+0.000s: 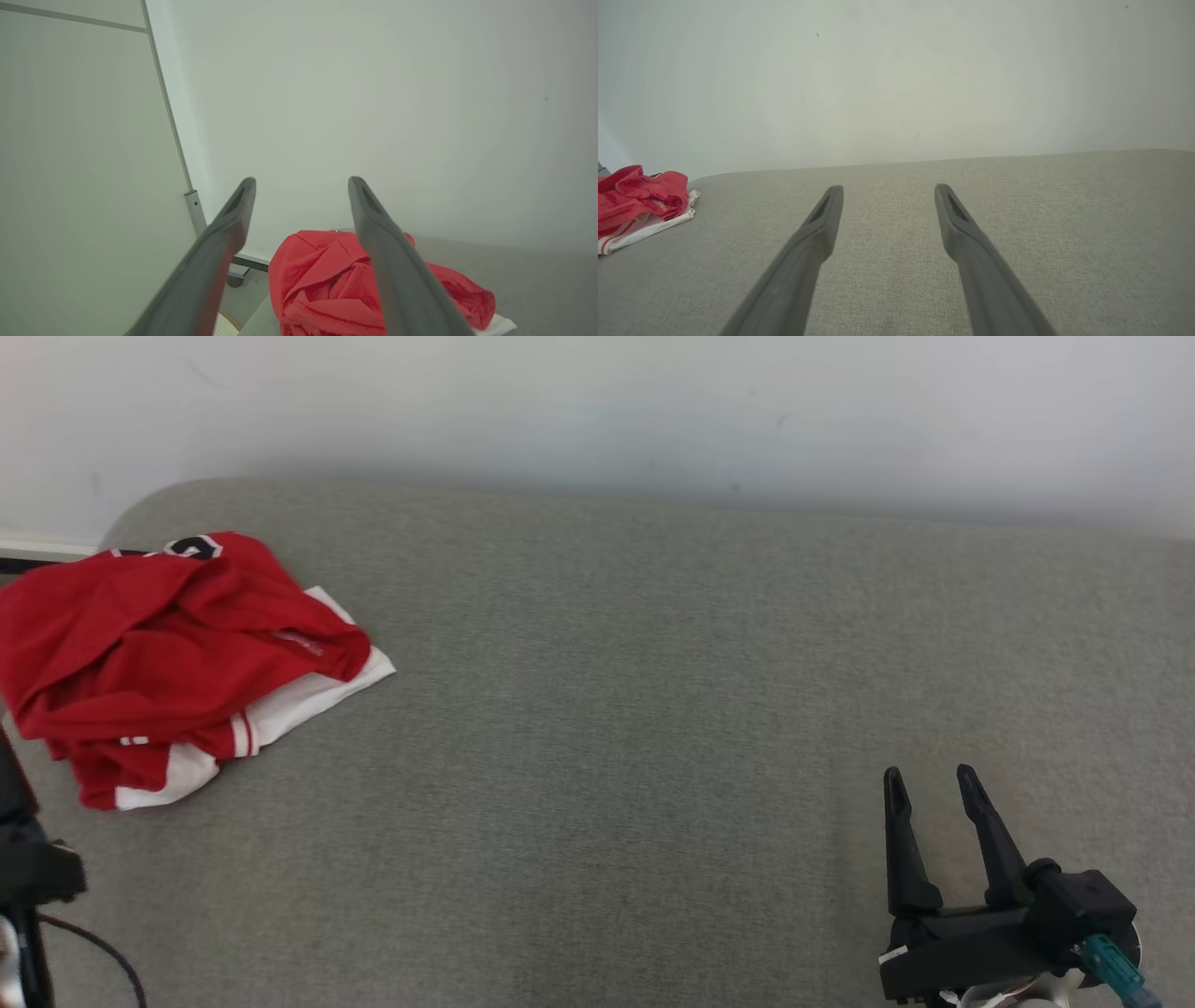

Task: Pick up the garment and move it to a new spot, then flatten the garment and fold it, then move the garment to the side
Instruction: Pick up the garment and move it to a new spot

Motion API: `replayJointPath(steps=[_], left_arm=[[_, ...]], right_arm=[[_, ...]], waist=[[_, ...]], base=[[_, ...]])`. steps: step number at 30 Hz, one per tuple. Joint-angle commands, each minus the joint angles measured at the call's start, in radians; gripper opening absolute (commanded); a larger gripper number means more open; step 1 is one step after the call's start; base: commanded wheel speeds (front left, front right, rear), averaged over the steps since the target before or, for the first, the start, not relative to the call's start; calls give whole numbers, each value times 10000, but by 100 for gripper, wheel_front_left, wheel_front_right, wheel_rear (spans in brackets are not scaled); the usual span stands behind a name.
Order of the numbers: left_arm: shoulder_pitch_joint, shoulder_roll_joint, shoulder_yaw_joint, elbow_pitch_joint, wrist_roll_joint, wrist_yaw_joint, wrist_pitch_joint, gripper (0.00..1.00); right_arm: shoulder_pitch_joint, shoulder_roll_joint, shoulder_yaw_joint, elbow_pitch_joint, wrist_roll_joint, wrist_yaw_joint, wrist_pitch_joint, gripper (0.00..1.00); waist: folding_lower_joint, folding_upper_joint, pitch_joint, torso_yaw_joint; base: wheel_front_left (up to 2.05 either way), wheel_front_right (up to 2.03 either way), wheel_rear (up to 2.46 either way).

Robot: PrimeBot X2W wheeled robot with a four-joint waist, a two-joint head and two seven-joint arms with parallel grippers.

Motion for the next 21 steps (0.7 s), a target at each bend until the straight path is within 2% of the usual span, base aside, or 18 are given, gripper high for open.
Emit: replayJointPath(steps=[1,6,11,21], left_arm=[[-394,272,238,230,-147,-20,-25,100],[-1104,1013,533,984,-256,-72,-25,100],[-1665,1443,504,1618,-273,-111,-25,100],[-2851,2505,353,3645,-435,-134,906,100]], right_arm=[[-184,-13,73,-36,151,33,-28,100],[-449,-10,139,72,443,33,-28,100],[-543,-8,154,187,580,33,-28,100],[-799,-14,253,422,750,33,-28,100]], waist=[[-1,-1,1062,-1361],[-1,-1,1307,-1961],[-1,-1,1429,-2213],[-1,-1,1776,-2668]], base=[[0,0,0],[0,0,0],[0,0,0],[0,0,0]])
